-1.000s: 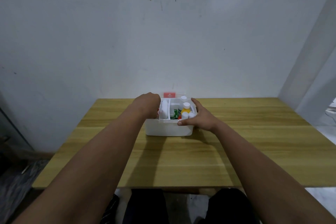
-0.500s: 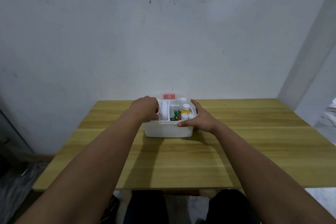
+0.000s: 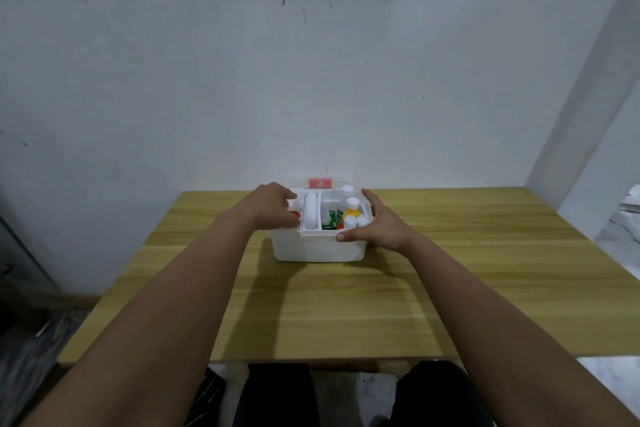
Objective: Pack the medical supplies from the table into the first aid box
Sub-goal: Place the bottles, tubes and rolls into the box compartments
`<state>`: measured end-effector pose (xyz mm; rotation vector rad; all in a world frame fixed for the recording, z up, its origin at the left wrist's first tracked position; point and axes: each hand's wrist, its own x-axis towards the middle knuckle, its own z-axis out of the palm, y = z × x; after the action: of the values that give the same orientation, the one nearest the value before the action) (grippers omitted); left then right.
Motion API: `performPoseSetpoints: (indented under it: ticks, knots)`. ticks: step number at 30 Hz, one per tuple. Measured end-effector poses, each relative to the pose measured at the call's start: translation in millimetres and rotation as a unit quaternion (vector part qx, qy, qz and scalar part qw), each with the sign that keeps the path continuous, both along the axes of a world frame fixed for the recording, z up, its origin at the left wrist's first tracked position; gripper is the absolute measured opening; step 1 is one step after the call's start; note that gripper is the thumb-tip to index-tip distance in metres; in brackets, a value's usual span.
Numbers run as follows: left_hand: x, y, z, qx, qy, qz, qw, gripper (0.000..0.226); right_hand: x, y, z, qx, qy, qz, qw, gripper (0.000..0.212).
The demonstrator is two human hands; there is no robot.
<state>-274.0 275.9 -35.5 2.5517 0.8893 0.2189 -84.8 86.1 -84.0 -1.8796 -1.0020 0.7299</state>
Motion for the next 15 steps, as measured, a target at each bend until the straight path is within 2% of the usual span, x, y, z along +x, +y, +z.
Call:
performPoseSetpoints:
  ticks: [1,4,8,12,15]
  knots:
    - [-3,3,-1,-0.018,-0.034,0.018,0.999,0.054,0,0,0,-0.002,-0.001,-0.003,1.0,0.159]
    - [-9,8,-7,-0.017,-0.092,0.059,0.994,0.039,2,0,-2,0.005,-0.001,0.0,1.0,0.154]
    - [-12,8,-15,-0.001,-0.107,0.056,0.993,0.036,5,4,1,0.017,0.034,-0.029,0.999,0.123]
    - [-17,11,-21,0.039,-0.125,0.028,0.991,0.039,5,9,7,0.017,0.049,-0.053,0.997,0.107]
    - [-19,21,-32,0.025,-0.176,0.048,0.983,0.039,11,16,7,0.031,0.057,-0.093,0.994,0.092]
